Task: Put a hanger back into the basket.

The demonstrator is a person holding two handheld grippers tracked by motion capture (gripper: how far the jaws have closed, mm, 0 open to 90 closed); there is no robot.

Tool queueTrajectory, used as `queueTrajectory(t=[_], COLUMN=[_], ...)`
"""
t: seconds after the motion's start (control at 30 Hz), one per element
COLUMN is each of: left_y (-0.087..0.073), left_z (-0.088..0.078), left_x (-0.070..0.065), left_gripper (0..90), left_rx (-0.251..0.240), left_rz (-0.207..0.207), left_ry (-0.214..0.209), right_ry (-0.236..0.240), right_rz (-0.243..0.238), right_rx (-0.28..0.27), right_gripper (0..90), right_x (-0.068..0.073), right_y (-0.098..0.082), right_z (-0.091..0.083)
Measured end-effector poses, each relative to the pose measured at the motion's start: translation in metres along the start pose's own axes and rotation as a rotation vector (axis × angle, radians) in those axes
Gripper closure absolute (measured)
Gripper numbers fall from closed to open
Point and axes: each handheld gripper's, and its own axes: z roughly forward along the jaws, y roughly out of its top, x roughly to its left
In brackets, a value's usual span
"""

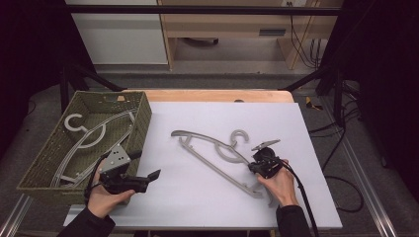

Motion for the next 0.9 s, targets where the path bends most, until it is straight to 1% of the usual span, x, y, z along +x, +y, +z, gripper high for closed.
queueTrajectory(t=[0.03, 0.07, 0.13, 0.17, 0.2, 0.23, 0.27, 0.33, 0.37, 0.4, 0.43, 0.47, 0.5, 0.53, 0.57, 0.6, 0.67, 0.73, 0.8, 0.83, 0.87, 0.9], left_y=[0.000, 0.000, 0.000, 0.000, 0.000, 0.000, 0.000, 0.001, 0.001, 0.001, 0.001, 0.001, 0.001, 0.001, 0.001, 0.001, 0.001, 0.000, 0.000, 0.000, 0.000, 0.000], left_z=[0.000, 0.000, 0.000, 0.000, -0.001, -0.001, -0.001, -0.002, -0.002, -0.002, -0.003, -0.003, -0.002, -0.002, -0.002, -0.001, 0.000, 0.000, 0.000, 0.000, 0.000, 0.000], left_x=[0.000, 0.000, 0.000, 0.000, 0.000, 0.000, 0.000, 0.000, 0.000, 0.000, 0.000, 0.000, 0.000, 0.000, -0.001, -0.001, -0.002, -0.002, -0.001, -0.001, -0.001, -0.001], left_gripper=[11.2, 11.1, 11.1, 11.2, 11.2, 11.2, 11.2, 11.2, 11.2, 11.2, 11.2, 11.1, 11.2, 11.2, 11.2, 11.2, 11.2, 11.2, 11.2, 11.2, 11.2, 11.3], left_rx=[0.002, 0.001, 0.001, 0.000, -0.002, -0.003, -0.003, -0.006, -0.006, -0.007, -0.007, -0.007, -0.006, -0.004, -0.003, -0.001, 0.001, 0.002, 0.001, 0.001, 0.002, 0.005], left_rz=[0.001, 0.001, 0.002, 0.001, 0.001, 0.001, 0.001, 0.001, 0.001, 0.001, 0.001, 0.001, 0.001, 0.002, 0.004, 0.004, 0.007, 0.007, 0.004, 0.003, 0.004, 0.005], left_ry=[-0.001, 0.000, 0.000, 0.000, 0.000, 0.000, 0.000, 0.001, 0.002, 0.002, 0.002, 0.003, 0.002, 0.002, 0.001, 0.000, -0.001, -0.002, 0.000, 0.000, 0.001, 0.001], right_ry=[0.000, -0.016, -0.022, -0.029, -0.034, -0.040, -0.031, -0.027, -0.042, -0.035, -0.029, -0.037, -0.036, -0.050, -0.039, -0.035, -0.031, -0.016, -0.038, -0.060, -0.069, -0.066], right_rz=[0.000, 0.004, 0.001, -0.025, -0.021, -0.016, -0.003, 0.005, 0.003, 0.022, 0.028, 0.017, 0.016, 0.033, 0.020, 0.023, 0.014, 0.020, 0.002, 0.012, 0.016, 0.026], right_rx=[0.000, -0.002, 0.000, -0.007, -0.011, -0.022, -0.028, -0.047, -0.058, -0.045, -0.035, -0.025, -0.004, 0.028, 0.031, 0.043, 0.050, 0.050, 0.060, 0.070, 0.078, 0.087], right_gripper=[81.8, 81.7, 81.3, 80.9, 80.3, 77.0, 76.0, 72.4, 69.4, 65.1, 64.2, 64.1, 64.0, 64.1, 64.5, 65.3, 67.9, 71.7, 74.3, 76.5, 78.2, 80.2], right_x=[0.000, 0.002, 0.002, 0.001, 0.001, 0.000, 0.000, -0.001, -0.002, -0.002, -0.002, -0.001, 0.000, 0.002, 0.000, 0.000, -0.001, 0.001, 0.003, 0.005, 0.007, 0.008], right_y=[0.000, 0.000, 0.000, -0.001, -0.001, -0.002, -0.001, -0.002, -0.004, -0.005, -0.007, -0.011, -0.015, -0.020, -0.023, -0.026, -0.031, -0.030, -0.029, -0.028, -0.027, -0.026], right_z=[0.000, 0.001, 0.002, 0.002, 0.002, 0.001, -0.002, -0.007, -0.010, -0.014, -0.016, -0.019, -0.021, -0.022, -0.023, -0.023, -0.021, -0.020, -0.018, -0.017, -0.017, -0.017])
